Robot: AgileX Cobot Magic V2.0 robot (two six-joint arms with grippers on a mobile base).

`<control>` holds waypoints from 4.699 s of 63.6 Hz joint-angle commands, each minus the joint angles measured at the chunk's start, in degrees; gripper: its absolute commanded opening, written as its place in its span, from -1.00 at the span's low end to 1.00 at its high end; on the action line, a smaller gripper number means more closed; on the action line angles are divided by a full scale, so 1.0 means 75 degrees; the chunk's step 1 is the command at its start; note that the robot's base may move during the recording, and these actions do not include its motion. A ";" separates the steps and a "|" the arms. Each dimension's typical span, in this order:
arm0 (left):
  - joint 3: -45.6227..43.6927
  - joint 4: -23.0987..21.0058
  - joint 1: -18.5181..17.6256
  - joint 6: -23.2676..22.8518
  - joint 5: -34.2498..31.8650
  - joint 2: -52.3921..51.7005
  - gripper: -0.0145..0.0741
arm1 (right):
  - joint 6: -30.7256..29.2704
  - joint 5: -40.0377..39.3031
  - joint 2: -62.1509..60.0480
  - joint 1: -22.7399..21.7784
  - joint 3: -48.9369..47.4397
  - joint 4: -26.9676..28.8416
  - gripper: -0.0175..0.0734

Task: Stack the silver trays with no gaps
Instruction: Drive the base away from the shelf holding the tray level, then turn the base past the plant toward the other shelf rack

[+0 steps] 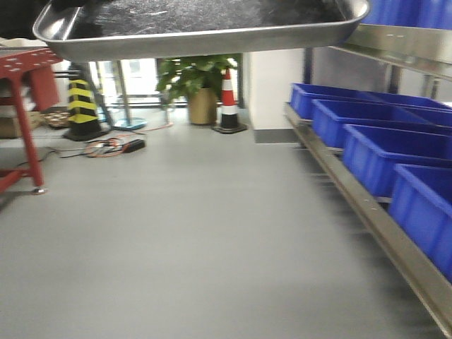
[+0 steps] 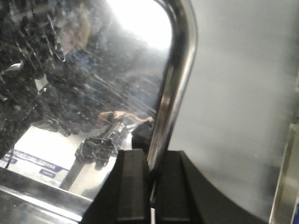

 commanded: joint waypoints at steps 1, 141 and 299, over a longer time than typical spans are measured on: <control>-0.0240 0.0101 -0.0046 0.0193 0.0421 -0.0292 -0.78 | -0.0137 -0.0404 -0.0419 0.0033 -0.0225 -0.0051 -0.49; -0.0240 0.0114 -0.0046 0.0193 0.0421 -0.0292 -0.78 | -0.0137 -0.0404 -0.0419 0.0033 -0.0225 -0.0051 -0.49; -0.0240 0.0173 -0.0046 0.0193 0.0410 -0.0265 -0.78 | -0.0137 -0.0397 -0.0408 0.0033 -0.0225 -0.0045 -0.49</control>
